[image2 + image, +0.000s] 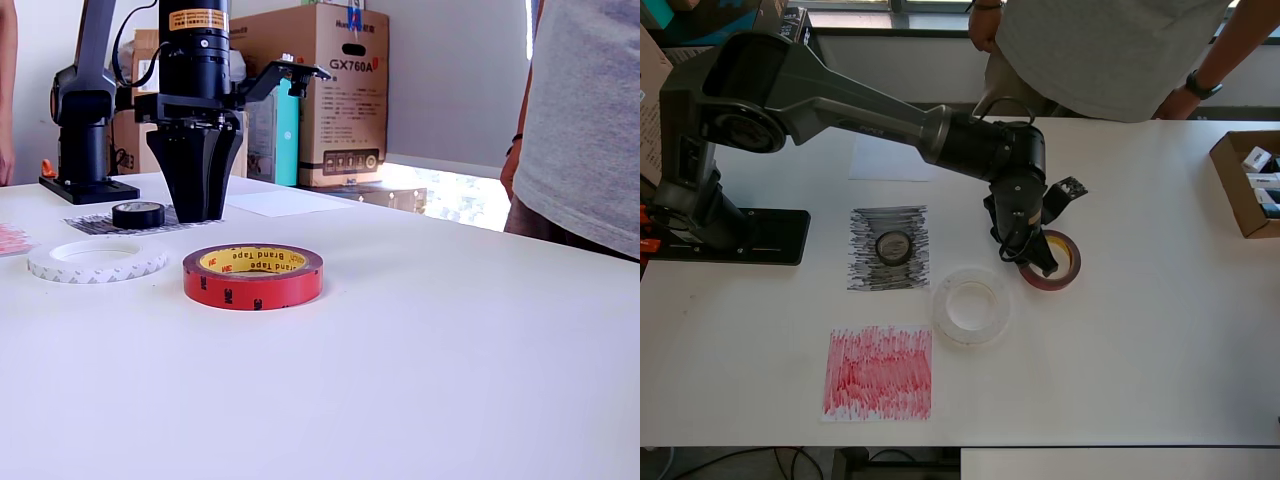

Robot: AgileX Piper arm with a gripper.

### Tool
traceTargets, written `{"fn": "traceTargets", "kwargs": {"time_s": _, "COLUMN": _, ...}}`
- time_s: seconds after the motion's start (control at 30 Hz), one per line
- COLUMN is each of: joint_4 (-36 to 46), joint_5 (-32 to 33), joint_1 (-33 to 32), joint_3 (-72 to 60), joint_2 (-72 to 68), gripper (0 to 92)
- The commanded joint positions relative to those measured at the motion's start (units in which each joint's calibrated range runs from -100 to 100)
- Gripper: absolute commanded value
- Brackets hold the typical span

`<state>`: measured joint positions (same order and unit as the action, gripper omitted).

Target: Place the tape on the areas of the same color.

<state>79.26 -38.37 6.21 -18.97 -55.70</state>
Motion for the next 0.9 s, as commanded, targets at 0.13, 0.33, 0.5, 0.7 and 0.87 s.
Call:
{"fn": "traceTargets", "kwargs": {"time_s": 0.13, "joint_4": 0.03, "joint_5": 2.27, "joint_1": -2.19, "joint_3": -4.88, "joint_2": -0.52, "gripper": 34.3}}
{"fn": "traceTargets", "kwargs": {"time_s": 0.33, "joint_4": 0.46, "joint_5": 2.85, "joint_1": -3.38, "joint_3": -5.52, "joint_2": -0.61, "gripper": 34.3}}
{"fn": "traceTargets", "kwargs": {"time_s": 0.5, "joint_4": 0.29, "joint_5": 3.42, "joint_1": -3.38, "joint_3": -5.61, "joint_2": -2.29, "gripper": 34.3}}
{"fn": "traceTargets", "kwargs": {"time_s": 0.7, "joint_4": 0.29, "joint_5": 3.42, "joint_1": -2.83, "joint_3": -5.61, "joint_2": -3.04, "gripper": 34.3}}
{"fn": "traceTargets", "kwargs": {"time_s": 0.87, "joint_4": -0.05, "joint_5": 3.42, "joint_1": -2.83, "joint_3": -5.61, "joint_2": -3.14, "gripper": 34.3}}
